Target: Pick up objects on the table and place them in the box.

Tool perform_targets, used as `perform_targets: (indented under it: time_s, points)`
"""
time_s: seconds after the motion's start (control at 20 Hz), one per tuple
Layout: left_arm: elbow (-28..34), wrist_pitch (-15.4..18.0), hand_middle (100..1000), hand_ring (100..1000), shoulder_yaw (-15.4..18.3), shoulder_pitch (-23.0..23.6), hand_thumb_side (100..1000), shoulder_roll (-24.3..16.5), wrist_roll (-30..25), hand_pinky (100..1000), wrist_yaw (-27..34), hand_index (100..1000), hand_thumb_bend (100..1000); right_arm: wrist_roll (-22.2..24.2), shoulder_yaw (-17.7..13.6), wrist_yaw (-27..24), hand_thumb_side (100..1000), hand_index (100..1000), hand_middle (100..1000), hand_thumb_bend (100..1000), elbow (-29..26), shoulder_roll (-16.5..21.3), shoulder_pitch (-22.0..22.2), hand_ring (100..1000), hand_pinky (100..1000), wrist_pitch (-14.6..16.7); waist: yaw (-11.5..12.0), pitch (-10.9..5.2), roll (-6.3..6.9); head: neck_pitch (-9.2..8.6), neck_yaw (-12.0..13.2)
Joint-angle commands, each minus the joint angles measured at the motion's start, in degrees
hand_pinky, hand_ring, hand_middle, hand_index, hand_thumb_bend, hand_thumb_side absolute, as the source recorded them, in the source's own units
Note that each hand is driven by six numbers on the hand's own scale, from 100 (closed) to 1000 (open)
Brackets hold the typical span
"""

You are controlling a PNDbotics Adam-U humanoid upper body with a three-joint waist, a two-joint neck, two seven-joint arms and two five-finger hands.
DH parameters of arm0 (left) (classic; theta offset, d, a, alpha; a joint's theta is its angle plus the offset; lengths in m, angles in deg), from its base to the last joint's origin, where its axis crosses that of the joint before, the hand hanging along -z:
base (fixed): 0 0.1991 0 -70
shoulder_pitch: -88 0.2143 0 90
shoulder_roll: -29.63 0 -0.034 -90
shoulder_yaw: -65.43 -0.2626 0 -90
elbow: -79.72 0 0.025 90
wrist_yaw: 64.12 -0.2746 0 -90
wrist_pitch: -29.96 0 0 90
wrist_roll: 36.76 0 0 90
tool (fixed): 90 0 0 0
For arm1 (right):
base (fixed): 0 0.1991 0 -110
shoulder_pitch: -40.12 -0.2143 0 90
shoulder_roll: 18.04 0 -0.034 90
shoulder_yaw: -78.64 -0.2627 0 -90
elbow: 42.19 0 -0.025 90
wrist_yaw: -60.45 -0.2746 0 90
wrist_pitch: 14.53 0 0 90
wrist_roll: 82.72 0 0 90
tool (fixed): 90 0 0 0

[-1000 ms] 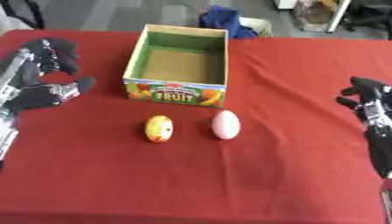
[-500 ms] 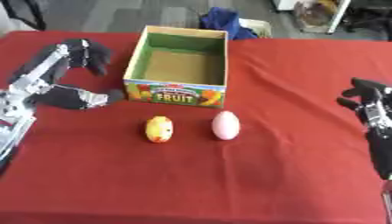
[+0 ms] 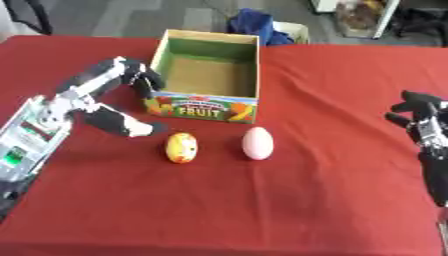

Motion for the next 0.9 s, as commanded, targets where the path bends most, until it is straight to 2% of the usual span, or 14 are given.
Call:
perform_targets:
  time_s: [0.05, 0.55, 0.9]
  points:
    - [-1.04, 0.77, 581, 564, -0.93, -1.53, 100, -0.73, -2.07, 604, -1.86, 686, 580, 0.25, 0.01, -0.21, 483, 743, 592, 100, -0.93, 1.39, -0.42, 1000, 810, 0.17, -0.10, -0.83, -0.06, -0.14, 0.09]
    - [-5.32, 2.62, 590, 572, -2.99, -2.54, 100, 0.34, -5.86, 613, -4.91, 687, 583, 0.35, 0.10, -0.27, 484, 742, 592, 100, -0.88, 1.35, -0.44, 1000, 810, 0.15, -0.30, -0.87, -0.03, -0.17, 0.23]
    - [-8.03, 3.00, 591, 573, -3.65, -3.64, 100, 1.91, -5.68, 613, -6.33, 710, 587, 0.43, 0.23, -0.31, 484, 742, 592, 100, -0.89, 1.31, -0.48, 1000, 810, 0.10, -0.47, -0.90, -0.03, -0.21, 0.43]
